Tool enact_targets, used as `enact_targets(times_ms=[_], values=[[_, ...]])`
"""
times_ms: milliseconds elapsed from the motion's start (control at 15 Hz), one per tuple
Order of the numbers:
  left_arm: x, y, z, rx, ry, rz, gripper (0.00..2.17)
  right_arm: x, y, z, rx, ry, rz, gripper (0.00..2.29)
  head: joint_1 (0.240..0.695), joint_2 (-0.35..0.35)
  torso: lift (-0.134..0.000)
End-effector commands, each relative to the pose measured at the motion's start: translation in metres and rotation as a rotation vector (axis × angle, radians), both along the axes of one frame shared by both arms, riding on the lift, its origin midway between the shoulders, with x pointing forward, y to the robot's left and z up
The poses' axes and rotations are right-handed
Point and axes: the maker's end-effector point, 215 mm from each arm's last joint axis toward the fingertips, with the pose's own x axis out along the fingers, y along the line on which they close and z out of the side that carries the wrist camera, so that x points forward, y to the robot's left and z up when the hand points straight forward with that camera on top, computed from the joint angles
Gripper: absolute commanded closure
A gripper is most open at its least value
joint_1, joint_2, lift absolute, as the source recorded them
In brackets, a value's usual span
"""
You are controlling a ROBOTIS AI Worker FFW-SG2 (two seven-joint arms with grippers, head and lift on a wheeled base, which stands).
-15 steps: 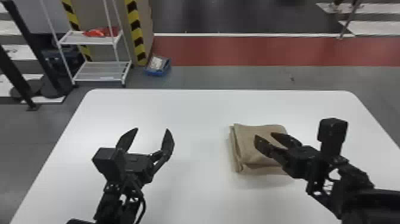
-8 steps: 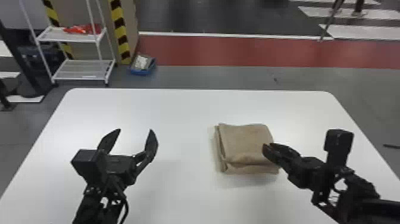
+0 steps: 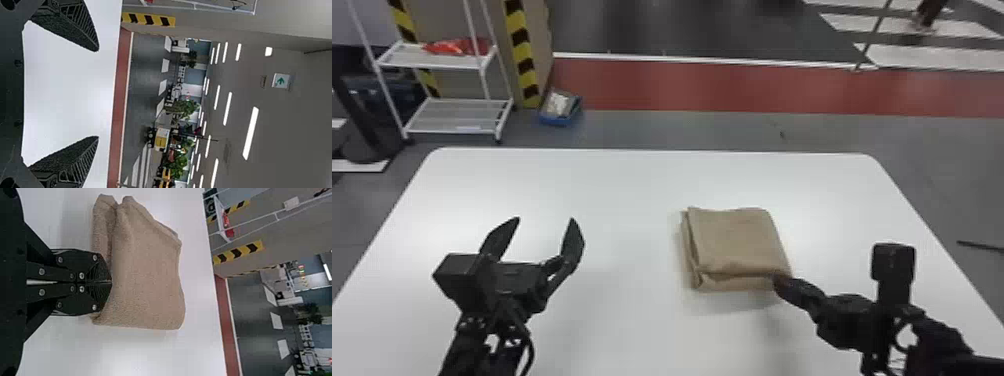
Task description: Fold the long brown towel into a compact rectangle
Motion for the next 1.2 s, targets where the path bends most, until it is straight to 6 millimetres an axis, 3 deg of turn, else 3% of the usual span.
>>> enact_targets(times_ms=[0,133,333,800,1133], values=[[0.0,0.001,0.002,-0.004,-0.006,0.003,0.08,-0.005,-0.003,-0.023,-0.022,0.091,-0.002,2.2,0.695,-0.099,-0.095],[0.0,0.002,0.002,-0.006,-0.006,0.003,0.08,0.004,-0.006,-0.032,-0.015,0.115,-0.01,2.2,0.695,-0.101,-0.095],[0.0,0.002,0.002,-0.006,-0.006,0.003,0.08,0.033,-0.006,-0.033,-0.01,0.109,-0.024,2.2,0.695,-0.103,-0.095],[0.001,0.005,-0.001,-0.002,-0.002,0.007,0.08,0.126,-0.008,-0.023,-0.074,0.048,-0.081,2.2,0.695,-0.1,-0.095],[0.006,0.007,-0.003,-0.004,0.002,0.007,0.08,0.183,0.009,-0.012,-0.104,-0.047,-0.091,2.2,0.695,-0.082,-0.095]])
